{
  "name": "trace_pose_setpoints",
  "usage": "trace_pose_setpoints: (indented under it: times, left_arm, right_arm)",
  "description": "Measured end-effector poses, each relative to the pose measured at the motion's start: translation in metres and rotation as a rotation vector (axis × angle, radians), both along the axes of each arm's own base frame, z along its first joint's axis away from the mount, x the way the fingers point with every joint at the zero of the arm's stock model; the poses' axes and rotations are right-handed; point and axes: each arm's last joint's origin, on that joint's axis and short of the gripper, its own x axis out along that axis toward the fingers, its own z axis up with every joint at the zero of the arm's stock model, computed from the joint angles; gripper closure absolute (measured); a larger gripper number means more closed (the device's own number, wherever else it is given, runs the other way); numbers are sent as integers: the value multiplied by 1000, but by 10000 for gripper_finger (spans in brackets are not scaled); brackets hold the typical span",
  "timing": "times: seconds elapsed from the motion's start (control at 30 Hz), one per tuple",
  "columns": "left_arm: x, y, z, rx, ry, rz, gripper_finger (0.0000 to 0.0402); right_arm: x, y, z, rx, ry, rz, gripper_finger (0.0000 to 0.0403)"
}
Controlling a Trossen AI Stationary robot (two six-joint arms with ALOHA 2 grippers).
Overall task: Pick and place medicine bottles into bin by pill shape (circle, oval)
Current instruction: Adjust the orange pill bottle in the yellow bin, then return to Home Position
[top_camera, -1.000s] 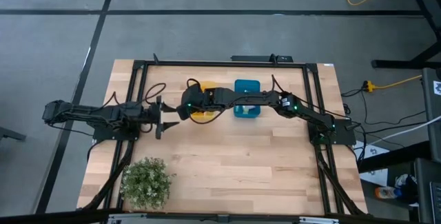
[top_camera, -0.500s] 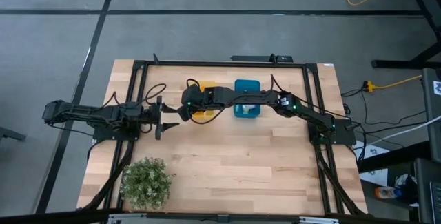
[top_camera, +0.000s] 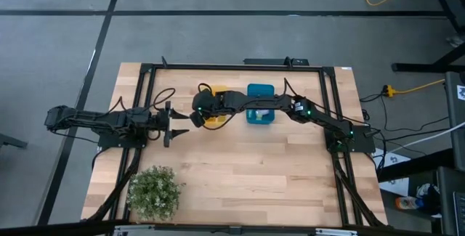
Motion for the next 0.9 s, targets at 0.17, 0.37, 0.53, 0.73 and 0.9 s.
trace_pose_setpoints:
  times: [0.17, 0.37, 0.53, 0.73, 0.9]
  left_arm:
    - [0, 0, 0, -1, 0, 0, 147]
    - [0, 0, 0, -2, 0, 1, 147]
    - [0, 0, 0, -3, 0, 1, 147]
    - [0, 0, 0, -2, 0, 0, 147]
    - [0, 0, 0, 0, 2, 0, 147]
  right_arm:
    - [-5, 1, -6, 22, 62, -18, 328]
    - [-5, 1, -6, 32, 60, -36, 328]
    - [-4, 1, 1, 47, 30, -58, 328]
    - [-8, 6, 18, 110, 5, -12, 328]
    - [-10, 24, 30, 76, 11, 131, 328]
